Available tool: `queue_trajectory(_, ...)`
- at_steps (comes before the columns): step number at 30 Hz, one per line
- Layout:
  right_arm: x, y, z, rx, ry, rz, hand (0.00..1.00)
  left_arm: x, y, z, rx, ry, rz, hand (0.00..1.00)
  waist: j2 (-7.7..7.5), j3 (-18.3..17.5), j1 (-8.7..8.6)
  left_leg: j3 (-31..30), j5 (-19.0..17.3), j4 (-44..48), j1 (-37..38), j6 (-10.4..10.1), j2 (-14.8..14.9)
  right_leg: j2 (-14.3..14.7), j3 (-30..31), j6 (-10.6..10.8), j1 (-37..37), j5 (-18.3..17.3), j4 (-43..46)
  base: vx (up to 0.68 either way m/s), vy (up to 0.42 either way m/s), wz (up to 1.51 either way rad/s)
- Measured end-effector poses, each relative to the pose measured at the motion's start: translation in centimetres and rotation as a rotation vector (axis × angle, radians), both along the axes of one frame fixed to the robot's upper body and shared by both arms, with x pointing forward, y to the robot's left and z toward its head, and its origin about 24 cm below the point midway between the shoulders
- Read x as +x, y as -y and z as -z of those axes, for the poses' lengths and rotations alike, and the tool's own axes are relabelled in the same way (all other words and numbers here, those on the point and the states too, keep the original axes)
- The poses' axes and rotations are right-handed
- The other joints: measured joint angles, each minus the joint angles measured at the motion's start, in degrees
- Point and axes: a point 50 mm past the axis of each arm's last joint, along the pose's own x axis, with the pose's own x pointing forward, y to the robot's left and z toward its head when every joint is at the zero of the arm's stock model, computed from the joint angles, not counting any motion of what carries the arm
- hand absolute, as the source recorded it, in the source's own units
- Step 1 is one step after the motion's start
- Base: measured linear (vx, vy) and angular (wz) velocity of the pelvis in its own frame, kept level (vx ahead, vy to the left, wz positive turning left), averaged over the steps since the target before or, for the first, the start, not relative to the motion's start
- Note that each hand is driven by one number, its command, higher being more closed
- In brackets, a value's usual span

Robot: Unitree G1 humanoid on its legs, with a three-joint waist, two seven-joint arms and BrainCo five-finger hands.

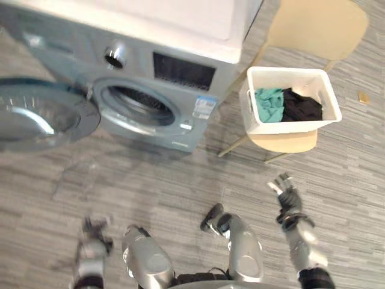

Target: Pick up the laundry basket with both hands and put the clothes into the washing machine.

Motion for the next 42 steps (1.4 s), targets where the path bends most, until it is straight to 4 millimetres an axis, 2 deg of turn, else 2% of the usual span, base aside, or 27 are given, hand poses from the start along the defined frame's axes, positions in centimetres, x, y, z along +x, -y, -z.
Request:
queue_trajectory(1,1.7,-0.3,-1.8,-0.051,0.054,-0.018,0.0,-3.5,1.9,1.6,-0.076,-0.089,-0.052,0.0,1.52,-2.32,0.37,1.19,0.77,-1.73,2.93,-1.11,0.25,-0.77,-3.53,1.25,1.66,-0.86,1.03,0.19,-0.115,-1.0)
queue_trajectory(3,4.4,-2.1,-4.5,-0.097,0.145,-0.081,0.0,-6.4,3.6,2.7,-0.146,-0.164,-0.109,0.0,3.12,-4.45,0.42,1.08,3.25,-2.04,4.93,-1.79,1.51,1.57,-1.49,0.53,1.27,-1.54,1.25,0.16,-0.173,-0.89)
queue_trajectory(4,5.9,-3.8,-6.7,-0.137,0.221,-0.134,0.0,-7.5,5.0,3.2,-0.195,-0.192,-0.152,0.0,4.08,-5.68,0.75,-0.51,6.69,-0.25,5.01,0.34,3.14,4.6,-0.05,-0.4,0.7,-2.23,0.42,0.18,-0.356,-1.14)
queue_trajectory(6,7.3,-6.2,-10.0,-0.181,0.347,-0.176,0.0,-7.7,5.5,3.4,-0.224,-0.164,-0.218,0.0,4.9,-6.28,2.5,-1.72,15.49,7.81,3.73,14.39,8.21,11.03,3.75,-1.79,2.78,-1.95,-4.51,0.22,-0.416,-1.35)
queue_trajectory(7,7.7,-7.4,-11.6,-0.217,0.405,-0.194,0.0,-7.7,5.9,3.4,-0.243,-0.147,-0.229,0.0,4.84,-6.27,3.66,-7.75,17.8,16.8,-0.08,21.19,9.8,14.22,5.82,-2.47,5.4,-1.57,-8.36,0.22,-0.322,-1.35)
queue_trajectory(9,8.0,-8.7,-13.3,-0.282,0.46,-0.219,0.0,-7.5,6.2,3.5,-0.258,-0.119,-0.237,0.0,4.68,-6.36,4.42,-15.58,10.83,28.73,-5.71,19.01,5.31,17.78,9.02,-3.63,9.89,-1.57,-13.49,0.25,-0.284,-1.09)
queue_trajectory(11,8.3,-9.8,-14.7,-0.33,0.518,-0.234,0.0,-6.9,6.0,3.3,-0.247,-0.112,-0.194,0.0,4.23,-7.15,4.86,-18.76,2.88,29.17,-12.82,16.32,-5.21,21.05,11.11,-4.35,14.86,-1.23,-19.8,0.27,-0.225,-0.69)
queue_trajectory(13,8.6,-11.0,-15.8,-0.364,0.557,-0.274,0.0,-6.1,6.0,3.2,-0.243,-0.094,-0.172,0.0,4.13,-7.65,5.87,-14.97,0.42,21.93,-17.02,15.52,-11.02,23.53,12.38,-4.39,17.31,-1.2,-23.14,0.29,-0.14,-0.55)
queue_trajectory(15,8.9,-12.4,-16.6,-0.394,0.585,-0.311,0.0,-4.6,5.6,3.0,-0.23,-0.066,-0.135,0.0,3.56,-8.06,6.55,-9.89,0.69,9.3,-19.42,14.69,-16.64,25.44,12.3,-3.86,19.59,-0.97,-26.92,0.33,-0.115,-0.19)
queue_trajectory(17,9.5,-15.3,-17.3,-0.463,0.605,-0.383,0.0,-3.8,5.5,2.8,-0.224,-0.046,-0.112,0.0,3.27,-8.77,7.2,-8.06,3.72,-5.02,-19.5,11.14,-21.48,27.63,13.47,-2.47,21.74,-1.0,-29.79,0.4,-0.119,-0.35)
queue_trajectory(18,9.7,-17.4,-16.7,-0.509,0.584,-0.441,0.0,-3.6,5.4,2.8,-0.225,-0.045,-0.108,0.0,1.63,-9.64,9.55,-9.11,6.2,-6.25,-18.66,17.66,-22.72,28.08,15.77,-1.25,23.16,-2.18,-29.82,0.49,-0.121,-0.54)
queue_trajectory(19,9.5,-19.5,-15.2,-0.536,0.54,-0.503,0.0,-3.0,4.8,2.6,-0.217,-0.027,-0.118,0.0,-0.25,-10.61,9.73,-9.83,4.69,-5.46,-17.65,21.33,-22.93,27.15,16.06,0.86,23.21,-3.45,-25.19,0.52,-0.128,-0.23)
queue_trajectory(20,9.4,-20.1,-14.6,-0.549,0.518,-0.526,0.0,-2.7,4.7,2.5,-0.214,-0.015,-0.121,0.0,0.08,-10.59,9.28,-10.28,3.56,-3.99,-17.04,22.79,-21.93,26.46,15.78,1.18,22.65,-3.54,-20.76,0.58,-0.053,0.32)
queue_trajectory(22,9.0,-21.9,-13.0,-0.562,0.446,-0.61,0.0,-1.4,4.2,2.0,-0.21,0.033,-0.121,0.0,-0.04,-10.64,9.81,-12.3,0.82,-2.33,-13.22,21.01,-20.45,21.08,16.03,5.99,17.03,-2.37,3.1,0.64,-0.065,0.5)
queue_trajectory(23,8.8,-22.2,-12.6,-0.587,0.437,-0.64,0.0,-0.6,4.4,1.8,-0.218,0.056,-0.122,0.0,0.06,-10.58,9.47,-13.04,0.72,-3.71,-9.82,20.8,-20.81,16.53,14.29,6.04,15.06,-3.2,11.78,0.46,-0.115,0.65)
queue_trajectory(27,8.5,-22.2,-12.3,-0.657,0.443,-0.678,0.0,0.1,4.6,1.7,-0.217,0.074,-0.124,0.0,0.11,-11.38,9.17,-15.44,1.3,-8.11,-6.57,19.83,-21.31,9.28,11.71,3.63,11.85,-4.38,6.66,0.33,-0.127,0.44)
queue_trajectory(29,8.7,-21.3,-11.7,-0.735,0.42,-0.685,0.0,1.2,4.7,1.4,-0.204,0.092,-0.091,0.0,-0.17,-11.79,7.22,-19.42,2.13,-9.01,-7.84,17.9,-20.99,7.53,15.44,3.18,9.21,-4.4,-0.5,0.21,-0.264,0.84)
queue_trajectory(31,8.6,-19.7,-10.8,-0.796,0.382,-0.67,0.0,2.3,4.6,1.1,-0.199,0.116,-0.077,0.0,-0.15,-12.11,6.19,-23.5,1.76,-7.33,-10.33,14.6,-19.75,8.68,26.98,2.37,6.83,-2.51,-7.15,0.14,-0.372,0.94)
queue_trajectory(33,7.7,-18.7,-9.5,-0.827,0.346,-0.67,0.0,2.8,4.3,0.8,-0.196,0.133,-0.086,0.0,-0.51,-12.29,6.13,-26.48,1.43,-5.23,-11.73,12.34,-18.72,9.44,34.72,5.49,7.62,-0.06,-11.85,0.1,-0.424,0.7)
queue_trajectory(35,7.2,-18.9,-9.1,-0.831,0.339,-0.687,0.0,2.8,3.3,0.6,-0.164,0.14,-0.088,0.0,-2.44,-12.49,6.38,-29.1,2.55,-4.94,-12.53,9.04,-18.41,9.85,34.76,10.63,10.22,5.36,-19.53,0.05,-0.552,0.58)
queue_trajectory(36,7.3,-18.6,-9.0,-0.841,0.336,-0.683,0.0,2.9,3.7,0.7,-0.176,0.142,-0.098,0.0,-0.53,-12.54,5.8,-32.08,3.7,-5.6,-13.65,6.89,-16.67,12.3,32.18,10.67,11.69,5.26,-21.07,0.0,-0.521,0.75)
queue_trajectory(37,7.2,-18.1,-8.7,-0.854,0.322,-0.681,0.0,2.6,4.0,0.8,-0.183,0.14,-0.105,0.0,0.68,-13.12,5.81,-34.39,7.29,-10.0,-13.72,4.43,-14.49,15.6,28.78,8.93,12.8,6.0,-24.25,-0.02,-0.449,0.86)
queue_trajectory(38,7.3,-17.6,-8.6,-0.87,0.314,-0.674,0.0,2.5,4.3,0.9,-0.194,0.136,-0.11,0.0,0.56,-13.13,5.69,-34.3,11.66,-14.72,-13.58,4.56,-13.8,16.87,26.54,7.77,12.95,6.26,-25.64,-0.05,-0.473,1.1)
queue_trajectory(39,7.4,-16.8,-8.6,-0.905,0.303,-0.664,0.0,2.5,4.2,0.9,-0.204,0.148,-0.131,0.0,0.06,-12.99,5.37,-30.05,16.52,-20.01,-13.56,6.86,-13.03,17.39,23.28,5.97,12.5,6.12,-26.63,-0.05,-0.366,1.07)
queue_trajectory(40,7.5,-16.2,-8.6,-0.924,0.296,-0.657,0.0,2.4,4.1,0.9,-0.209,0.148,-0.139,0.0,-0.07,-12.82,5.17,-25.32,16.86,-20.51,-13.56,7.7,-12.37,17.41,21.74,5.31,12.31,5.93,-26.53,-0.05,-0.297,1.32)
queue_trajectory(41,7.7,-15.4,-8.7,-0.949,0.286,-0.64,0.0,1.8,4.1,1.1,-0.211,0.134,-0.146,0.0,-0.33,-12.41,4.68,-14.49,16.53,-17.88,-12.69,8.13,-11.45,17.31,18.86,4.14,12.19,5.75,-26.4,-0.01,-0.241,0.95)
queue_trajectory(42,7.7,-15.3,-8.7,-0.955,0.286,-0.634,0.0,1.6,4.1,1.2,-0.212,0.128,-0.147,0.0,-0.35,-12.24,4.66,-12.49,15.15,-16.59,-12.45,9.4,-11.24,17.3,18.04,3.77,12.12,5.82,-26.37,0.0,-0.209,0.9)
